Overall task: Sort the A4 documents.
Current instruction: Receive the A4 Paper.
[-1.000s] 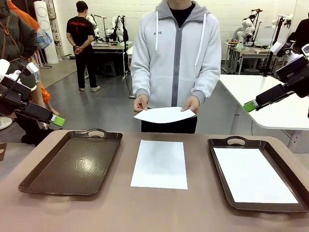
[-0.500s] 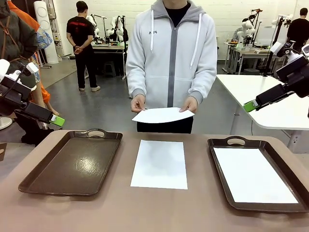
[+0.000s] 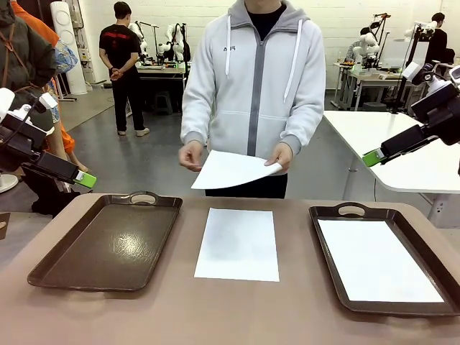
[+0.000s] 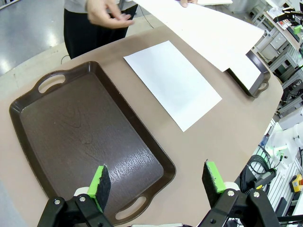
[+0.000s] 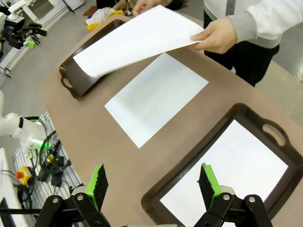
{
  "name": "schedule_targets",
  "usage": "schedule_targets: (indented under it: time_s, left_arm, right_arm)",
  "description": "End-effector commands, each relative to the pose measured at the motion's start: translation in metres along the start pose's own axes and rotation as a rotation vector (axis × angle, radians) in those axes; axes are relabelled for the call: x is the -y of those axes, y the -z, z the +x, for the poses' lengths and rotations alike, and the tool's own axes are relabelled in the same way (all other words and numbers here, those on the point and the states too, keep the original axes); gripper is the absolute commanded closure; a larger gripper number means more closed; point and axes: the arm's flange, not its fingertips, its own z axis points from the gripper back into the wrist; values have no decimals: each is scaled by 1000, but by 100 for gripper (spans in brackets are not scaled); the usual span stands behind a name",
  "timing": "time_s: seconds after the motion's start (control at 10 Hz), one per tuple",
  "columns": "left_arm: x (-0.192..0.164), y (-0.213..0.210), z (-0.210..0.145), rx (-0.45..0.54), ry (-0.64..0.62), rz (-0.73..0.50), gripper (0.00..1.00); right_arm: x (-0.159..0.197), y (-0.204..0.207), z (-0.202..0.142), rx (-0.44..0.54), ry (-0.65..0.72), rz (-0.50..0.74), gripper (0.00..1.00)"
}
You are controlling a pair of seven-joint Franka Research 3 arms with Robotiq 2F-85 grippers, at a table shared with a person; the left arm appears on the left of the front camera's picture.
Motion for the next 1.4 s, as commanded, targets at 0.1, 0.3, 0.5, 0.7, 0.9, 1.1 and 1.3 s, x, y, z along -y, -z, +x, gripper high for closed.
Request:
schedule_targets:
  time_s: [0.1, 0.3, 0.5, 0.7, 0.9, 1.1, 1.3]
  left_arm:
    - [-3, 2, 0, 13, 15, -18, 0]
    - [-3, 2, 0, 13, 15, -18, 0]
    - [-3, 2, 0, 13, 15, -18, 0]
    - [-3, 2, 0, 13, 15, -18, 0]
    - [-3, 2, 0, 13, 15, -18, 0]
    - [-3, 2, 0, 13, 15, -18, 0]
    - [-3, 2, 0, 13, 15, -18, 0]
  right_arm:
    - [0, 0, 0, 0, 0, 1, 0]
    - [0, 0, 0, 0, 0, 1, 0]
    - [0, 0, 0, 0, 0, 1, 0]
    - [0, 0, 0, 0, 0, 1, 0]
    - [0, 0, 0, 0, 0, 1, 0]
    - [0, 0, 0, 0, 0, 1, 0]
    - [0, 0, 0, 0, 0, 1, 0]
